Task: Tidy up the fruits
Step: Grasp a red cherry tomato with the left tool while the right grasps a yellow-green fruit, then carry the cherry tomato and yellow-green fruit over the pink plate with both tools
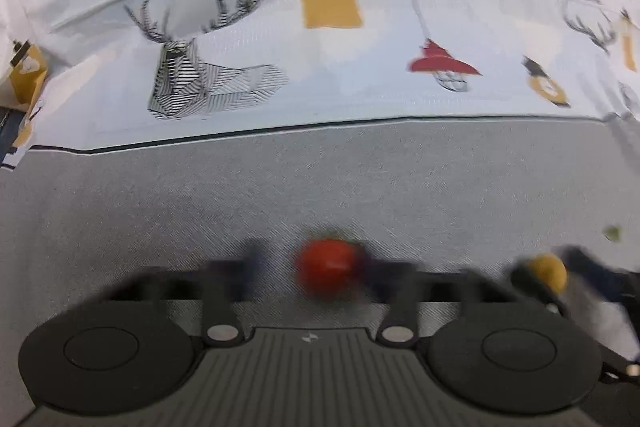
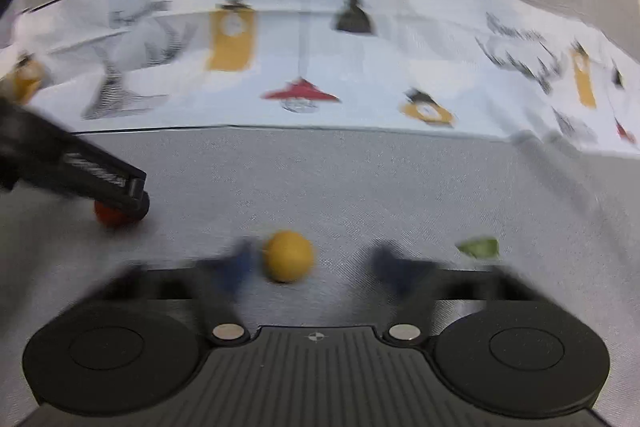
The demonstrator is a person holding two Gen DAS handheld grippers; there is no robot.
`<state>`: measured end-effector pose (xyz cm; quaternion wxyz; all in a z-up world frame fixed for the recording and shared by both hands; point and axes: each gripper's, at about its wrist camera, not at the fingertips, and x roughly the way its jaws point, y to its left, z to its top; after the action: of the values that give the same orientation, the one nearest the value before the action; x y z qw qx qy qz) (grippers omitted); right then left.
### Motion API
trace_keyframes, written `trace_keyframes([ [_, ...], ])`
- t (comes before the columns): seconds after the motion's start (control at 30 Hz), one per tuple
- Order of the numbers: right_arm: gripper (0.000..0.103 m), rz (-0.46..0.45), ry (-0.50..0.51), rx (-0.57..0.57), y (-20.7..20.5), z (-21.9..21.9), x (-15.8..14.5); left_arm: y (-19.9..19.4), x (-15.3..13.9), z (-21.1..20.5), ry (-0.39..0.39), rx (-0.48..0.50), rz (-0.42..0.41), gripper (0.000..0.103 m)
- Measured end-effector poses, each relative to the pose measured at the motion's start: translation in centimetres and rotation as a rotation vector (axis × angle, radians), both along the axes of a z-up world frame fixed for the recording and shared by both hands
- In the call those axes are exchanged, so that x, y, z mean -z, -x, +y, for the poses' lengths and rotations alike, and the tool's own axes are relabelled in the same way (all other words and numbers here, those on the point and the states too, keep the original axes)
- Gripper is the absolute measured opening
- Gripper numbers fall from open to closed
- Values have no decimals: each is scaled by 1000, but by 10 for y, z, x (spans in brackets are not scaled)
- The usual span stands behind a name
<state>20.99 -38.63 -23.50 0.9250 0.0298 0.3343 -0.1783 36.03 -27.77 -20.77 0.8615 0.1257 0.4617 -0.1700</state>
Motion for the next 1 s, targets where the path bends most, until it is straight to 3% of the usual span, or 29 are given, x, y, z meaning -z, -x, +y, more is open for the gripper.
trace_keyframes([
  [0.17, 28, 28, -38, 9, 3, 5, -12, 24, -17, 8, 13, -9, 37, 32],
  [0.33, 28, 5, -71, 23, 37, 13, -50, 68, -58, 34, 56, -28, 27, 32],
  [0.67, 28, 11, -104, -134, 142, 95, -129, 188, -143, 131, 83, -88, -54, 32],
  [1.0, 28, 2, -140, -342, 207, 188, -178, 285, -180, 230, 66, -232, -98, 32],
])
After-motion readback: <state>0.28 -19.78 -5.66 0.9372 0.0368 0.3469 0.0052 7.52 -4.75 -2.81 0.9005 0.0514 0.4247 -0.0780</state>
